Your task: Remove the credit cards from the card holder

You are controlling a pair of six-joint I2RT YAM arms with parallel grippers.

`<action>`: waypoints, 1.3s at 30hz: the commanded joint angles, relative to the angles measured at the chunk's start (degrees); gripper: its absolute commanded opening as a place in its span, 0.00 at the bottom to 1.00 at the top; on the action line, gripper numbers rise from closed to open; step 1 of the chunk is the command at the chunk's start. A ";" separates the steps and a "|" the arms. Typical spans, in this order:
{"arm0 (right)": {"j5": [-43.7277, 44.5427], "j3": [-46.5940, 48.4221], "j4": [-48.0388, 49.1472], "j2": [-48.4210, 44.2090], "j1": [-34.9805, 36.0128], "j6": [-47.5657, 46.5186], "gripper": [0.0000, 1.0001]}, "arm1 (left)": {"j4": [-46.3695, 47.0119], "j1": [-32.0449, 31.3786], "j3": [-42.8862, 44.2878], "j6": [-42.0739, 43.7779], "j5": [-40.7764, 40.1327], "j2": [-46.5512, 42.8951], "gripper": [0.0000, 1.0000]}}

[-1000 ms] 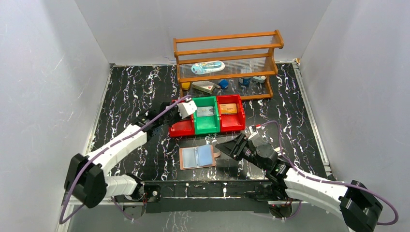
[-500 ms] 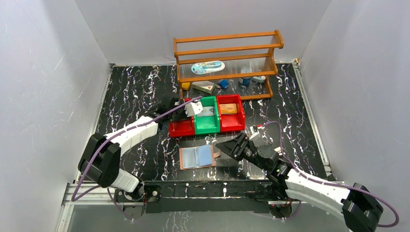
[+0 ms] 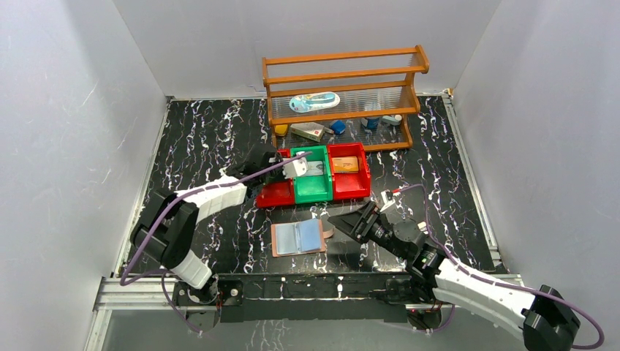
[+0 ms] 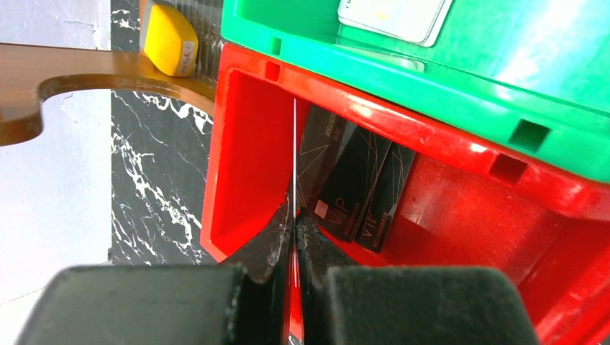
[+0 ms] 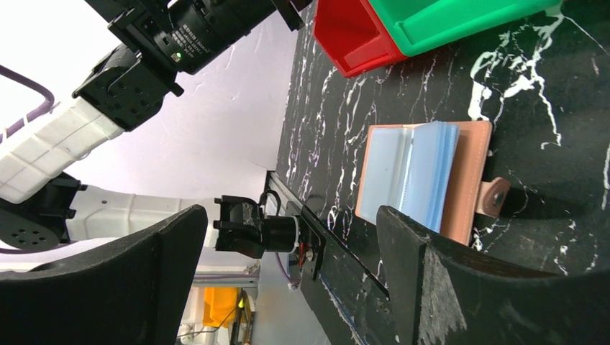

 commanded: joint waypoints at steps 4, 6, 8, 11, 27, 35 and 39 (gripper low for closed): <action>1.71 -0.47 0.62 -0.95 -0.22 0.59 0.97 | 4.29 0.60 -0.92 1.80 -2.21 4.34 0.00; 1.95 -0.71 0.62 -0.94 -0.27 0.89 0.97 | 5.08 0.60 -1.70 0.64 -2.04 5.13 0.15; 2.06 -0.71 0.35 -1.13 -0.28 0.92 0.97 | 5.77 0.67 -2.26 -0.02 -1.58 4.82 0.25; 2.18 -0.80 0.07 -1.47 -0.26 1.08 0.97 | 5.70 0.60 -2.61 -1.31 -0.86 3.97 0.27; 2.00 -0.65 -1.24 -0.83 -0.27 1.86 0.97 | 2.58 0.61 -5.64 -19.85 4.43 -21.38 0.60; 0.96 0.73 -2.31 1.28 -0.19 2.00 0.97 | -5.23 0.60 -11.10 -41.17 6.50 -40.31 0.85; -0.71 4.00 -3.86 5.14 -0.18 1.24 0.97 | -14.64 0.59 -11.49 -52.52 4.47 -45.37 0.93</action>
